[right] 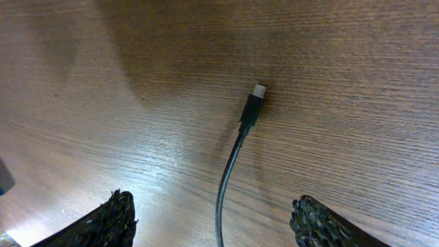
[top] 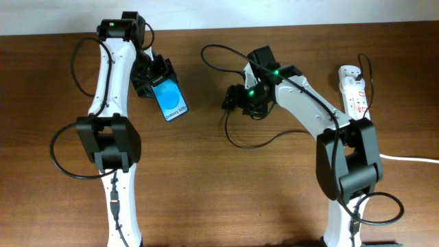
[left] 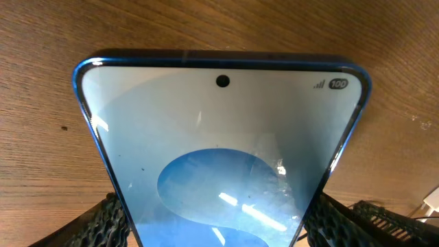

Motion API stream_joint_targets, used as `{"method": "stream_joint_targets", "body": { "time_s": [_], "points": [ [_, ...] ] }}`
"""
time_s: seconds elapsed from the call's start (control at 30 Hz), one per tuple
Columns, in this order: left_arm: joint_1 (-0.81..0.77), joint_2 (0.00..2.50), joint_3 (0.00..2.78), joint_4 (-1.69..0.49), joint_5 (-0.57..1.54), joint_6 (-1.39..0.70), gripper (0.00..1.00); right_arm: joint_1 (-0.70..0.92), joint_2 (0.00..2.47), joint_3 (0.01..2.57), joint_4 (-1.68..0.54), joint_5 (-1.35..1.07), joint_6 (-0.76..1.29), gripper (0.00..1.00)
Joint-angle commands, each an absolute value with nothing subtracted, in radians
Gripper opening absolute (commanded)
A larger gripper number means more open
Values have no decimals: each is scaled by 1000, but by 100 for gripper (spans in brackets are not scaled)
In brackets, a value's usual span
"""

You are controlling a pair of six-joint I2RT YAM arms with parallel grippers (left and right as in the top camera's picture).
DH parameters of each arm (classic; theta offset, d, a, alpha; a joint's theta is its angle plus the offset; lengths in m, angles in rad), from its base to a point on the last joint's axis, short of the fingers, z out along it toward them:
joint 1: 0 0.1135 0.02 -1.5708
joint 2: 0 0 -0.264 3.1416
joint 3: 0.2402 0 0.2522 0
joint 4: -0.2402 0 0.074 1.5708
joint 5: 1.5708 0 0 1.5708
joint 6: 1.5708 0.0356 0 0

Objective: Plug charger to phone and switch on socket
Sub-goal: 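Move the right gripper to the black cable's USB-C plug and grasp it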

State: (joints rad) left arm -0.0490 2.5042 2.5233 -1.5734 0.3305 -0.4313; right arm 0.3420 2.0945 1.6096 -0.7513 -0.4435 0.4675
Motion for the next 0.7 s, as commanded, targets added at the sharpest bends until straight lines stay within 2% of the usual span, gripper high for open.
{"method": "stream_joint_targets", "body": {
  "time_s": [0.0,0.27,0.33,0.47,0.53,0.67],
  "points": [
    [-46,2498,2551,-1573,355,-441,0,348,2135,1629,-738,-441,469,76],
    [-46,2498,2551,-1583,374,-441,0,381,2152,1628,-691,-430,462,68],
    [-35,2498,2551,-1600,466,-442,0,374,2152,1628,-692,-430,477,67],
    [9,2498,2551,-1625,848,-463,0,338,2122,1629,-710,-460,479,67],
    [10,2498,2551,-1689,877,-610,0,310,2054,1629,-714,-460,471,67],
    [9,2498,2552,-1689,1019,-661,0,308,1850,1629,-729,-460,399,68]
  ]
}}
